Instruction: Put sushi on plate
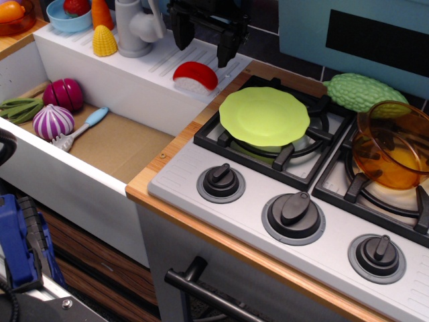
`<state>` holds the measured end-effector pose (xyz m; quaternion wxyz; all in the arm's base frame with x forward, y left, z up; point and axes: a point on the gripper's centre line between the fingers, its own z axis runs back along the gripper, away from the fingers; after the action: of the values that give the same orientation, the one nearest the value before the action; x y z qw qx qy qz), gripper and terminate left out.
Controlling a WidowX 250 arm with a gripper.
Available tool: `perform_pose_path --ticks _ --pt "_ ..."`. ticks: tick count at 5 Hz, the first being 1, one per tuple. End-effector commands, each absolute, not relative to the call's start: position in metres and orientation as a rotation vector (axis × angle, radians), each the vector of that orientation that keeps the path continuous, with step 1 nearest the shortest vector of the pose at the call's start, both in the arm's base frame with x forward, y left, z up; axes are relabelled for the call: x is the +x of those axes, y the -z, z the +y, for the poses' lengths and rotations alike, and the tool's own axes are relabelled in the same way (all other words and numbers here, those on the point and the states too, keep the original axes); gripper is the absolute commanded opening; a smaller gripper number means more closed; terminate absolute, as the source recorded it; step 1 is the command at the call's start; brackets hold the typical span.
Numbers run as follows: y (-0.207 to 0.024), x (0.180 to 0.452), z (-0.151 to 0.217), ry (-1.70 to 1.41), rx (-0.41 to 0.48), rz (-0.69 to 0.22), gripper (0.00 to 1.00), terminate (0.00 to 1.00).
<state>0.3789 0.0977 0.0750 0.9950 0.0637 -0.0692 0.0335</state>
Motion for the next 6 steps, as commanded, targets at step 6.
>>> perform_pose_path --ticks 6 --pt "-0.084 0.399 0.111 0.725 0.251 -0.233 1.00 0.00"
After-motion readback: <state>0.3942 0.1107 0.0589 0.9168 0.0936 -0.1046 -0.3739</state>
